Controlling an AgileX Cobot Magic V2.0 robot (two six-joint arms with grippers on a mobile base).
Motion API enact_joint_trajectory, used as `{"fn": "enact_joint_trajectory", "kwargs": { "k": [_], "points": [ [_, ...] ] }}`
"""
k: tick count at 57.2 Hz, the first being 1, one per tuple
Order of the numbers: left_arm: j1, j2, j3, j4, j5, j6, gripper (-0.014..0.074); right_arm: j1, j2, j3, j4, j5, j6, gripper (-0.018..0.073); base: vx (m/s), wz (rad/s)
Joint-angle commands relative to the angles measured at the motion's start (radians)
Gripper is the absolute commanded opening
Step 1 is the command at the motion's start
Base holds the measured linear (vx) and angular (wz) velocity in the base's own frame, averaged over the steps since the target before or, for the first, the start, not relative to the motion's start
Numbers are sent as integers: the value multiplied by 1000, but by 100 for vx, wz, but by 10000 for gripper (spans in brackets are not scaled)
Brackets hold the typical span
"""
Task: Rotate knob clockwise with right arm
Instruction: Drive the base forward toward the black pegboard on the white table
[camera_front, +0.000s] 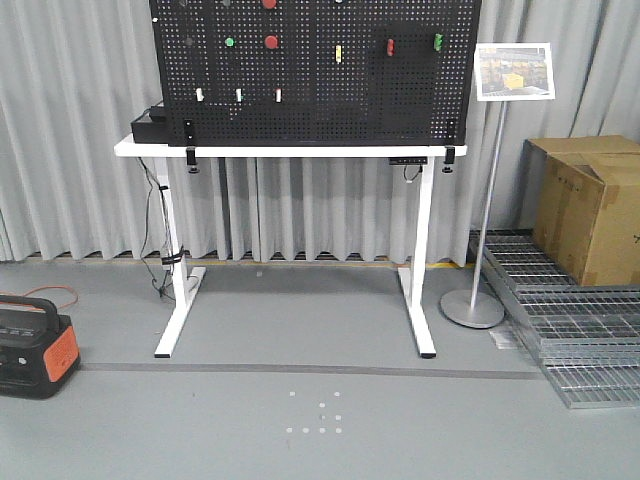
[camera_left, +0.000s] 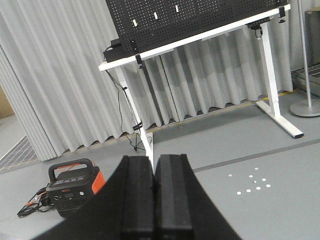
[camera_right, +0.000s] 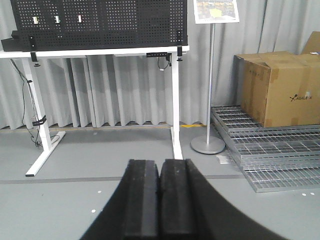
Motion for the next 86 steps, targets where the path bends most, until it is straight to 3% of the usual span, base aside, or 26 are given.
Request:
{"fn": "enact_joint_trajectory", "kwargs": {
  "k": [1, 53, 86],
  "points": [
    [-1, 15, 16, -5, -83, -3, -6, -5, -9, 8, -8, -76, -4, -7, 0, 0],
    [-1, 15, 16, -5, -83, -3, -6, -5, -9, 8, -8, -76, -4, -7, 2, 0],
    [-1, 15, 16, -5, -83, -3, -6, -5, -9, 8, -8, -76, -4, -7, 28, -2]
  ]
}}
